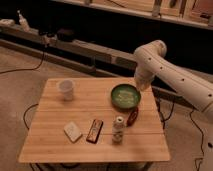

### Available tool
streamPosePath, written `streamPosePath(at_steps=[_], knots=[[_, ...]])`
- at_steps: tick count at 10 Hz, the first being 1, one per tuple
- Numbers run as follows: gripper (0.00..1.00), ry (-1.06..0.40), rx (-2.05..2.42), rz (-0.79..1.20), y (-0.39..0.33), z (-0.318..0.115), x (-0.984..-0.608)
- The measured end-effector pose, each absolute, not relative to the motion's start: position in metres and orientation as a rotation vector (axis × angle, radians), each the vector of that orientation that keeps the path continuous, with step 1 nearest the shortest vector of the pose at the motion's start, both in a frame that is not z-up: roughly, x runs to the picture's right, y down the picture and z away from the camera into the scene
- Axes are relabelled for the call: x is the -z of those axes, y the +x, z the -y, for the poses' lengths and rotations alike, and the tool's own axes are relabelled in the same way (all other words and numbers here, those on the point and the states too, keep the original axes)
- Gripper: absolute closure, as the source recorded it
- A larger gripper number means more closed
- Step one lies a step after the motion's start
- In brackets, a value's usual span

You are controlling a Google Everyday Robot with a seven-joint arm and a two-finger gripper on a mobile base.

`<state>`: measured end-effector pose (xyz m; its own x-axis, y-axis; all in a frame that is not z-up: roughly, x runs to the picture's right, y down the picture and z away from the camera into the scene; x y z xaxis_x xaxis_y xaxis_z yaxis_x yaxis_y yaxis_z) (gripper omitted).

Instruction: Knock the bottle over

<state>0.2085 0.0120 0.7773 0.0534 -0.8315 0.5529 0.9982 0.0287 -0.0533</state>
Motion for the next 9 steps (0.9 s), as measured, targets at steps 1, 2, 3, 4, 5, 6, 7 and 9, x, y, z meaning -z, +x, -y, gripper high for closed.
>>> streamPosePath(at_steps=[1,2,3,4,5,6,7,9], knots=[[0.95,-0.496,1.459,0.483,0.199,-0.024,-0.767],[0.95,-0.518,1.443,0.555,0.187,-0.042,-0.751],[0.95,-0.572,1.433,0.615,0.181,-0.066,-0.729],[0.95,-0.646,1.421,0.649,0.184,-0.092,-0.707],[0.95,-0.732,1.406,0.659,0.190,-0.117,-0.686],[0.95,-0.797,1.398,0.650,0.198,-0.134,-0.673],[0.95,-0.843,1.394,0.640,0.202,-0.145,-0.664],[0.95,-0.866,1.395,0.635,0.203,-0.151,-0.660]])
